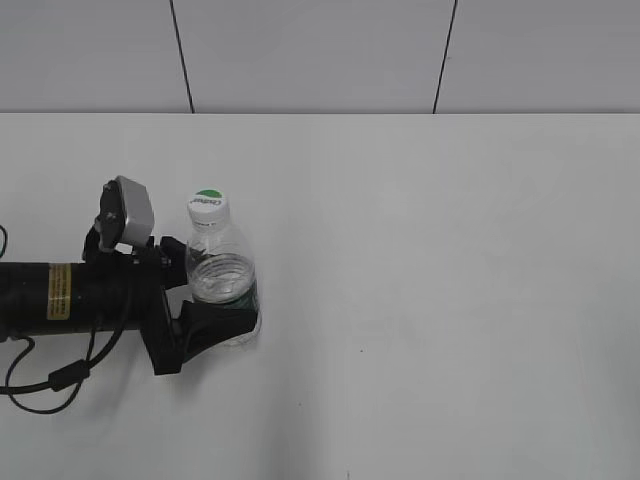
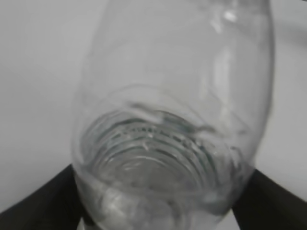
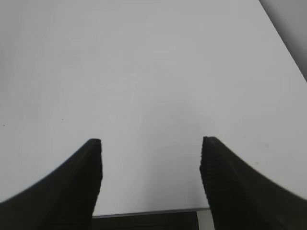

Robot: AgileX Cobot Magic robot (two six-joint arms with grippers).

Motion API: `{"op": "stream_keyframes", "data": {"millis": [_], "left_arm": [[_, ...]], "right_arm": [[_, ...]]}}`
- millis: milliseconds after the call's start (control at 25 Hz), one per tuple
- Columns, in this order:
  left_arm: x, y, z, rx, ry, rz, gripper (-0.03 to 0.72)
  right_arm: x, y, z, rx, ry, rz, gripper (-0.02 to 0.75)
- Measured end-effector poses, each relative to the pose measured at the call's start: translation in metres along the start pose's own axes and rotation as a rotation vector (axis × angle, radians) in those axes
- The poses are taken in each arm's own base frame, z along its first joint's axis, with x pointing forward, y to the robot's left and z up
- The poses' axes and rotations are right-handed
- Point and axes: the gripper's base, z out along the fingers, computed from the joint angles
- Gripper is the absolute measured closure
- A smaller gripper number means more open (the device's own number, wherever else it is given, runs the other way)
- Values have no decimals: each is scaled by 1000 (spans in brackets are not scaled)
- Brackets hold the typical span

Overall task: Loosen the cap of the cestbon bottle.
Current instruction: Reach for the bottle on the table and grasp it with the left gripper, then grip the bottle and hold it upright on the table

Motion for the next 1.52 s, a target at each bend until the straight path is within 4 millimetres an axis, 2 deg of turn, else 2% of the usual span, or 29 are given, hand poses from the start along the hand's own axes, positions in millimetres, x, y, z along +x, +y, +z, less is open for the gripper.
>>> {"op": "stream_keyframes", "data": {"millis": [440, 640, 1080, 1280, 1520], "left_arm": [[0, 2, 3, 15, -22, -2, 231], [0, 2, 3, 21, -23, 0, 305], [-2, 2, 5, 64, -34, 11, 314], [-22, 15, 16, 77, -66, 53, 315], [-57, 15, 56, 106, -46, 213, 315]], "right_arm": [[0, 0, 0, 0, 0, 0, 239], [0, 0, 0, 0, 0, 0, 239], [0, 0, 0, 0, 0, 0, 239], [0, 0, 0, -1, 0, 0, 239], [0, 0, 0, -1, 0, 0, 239]]}}
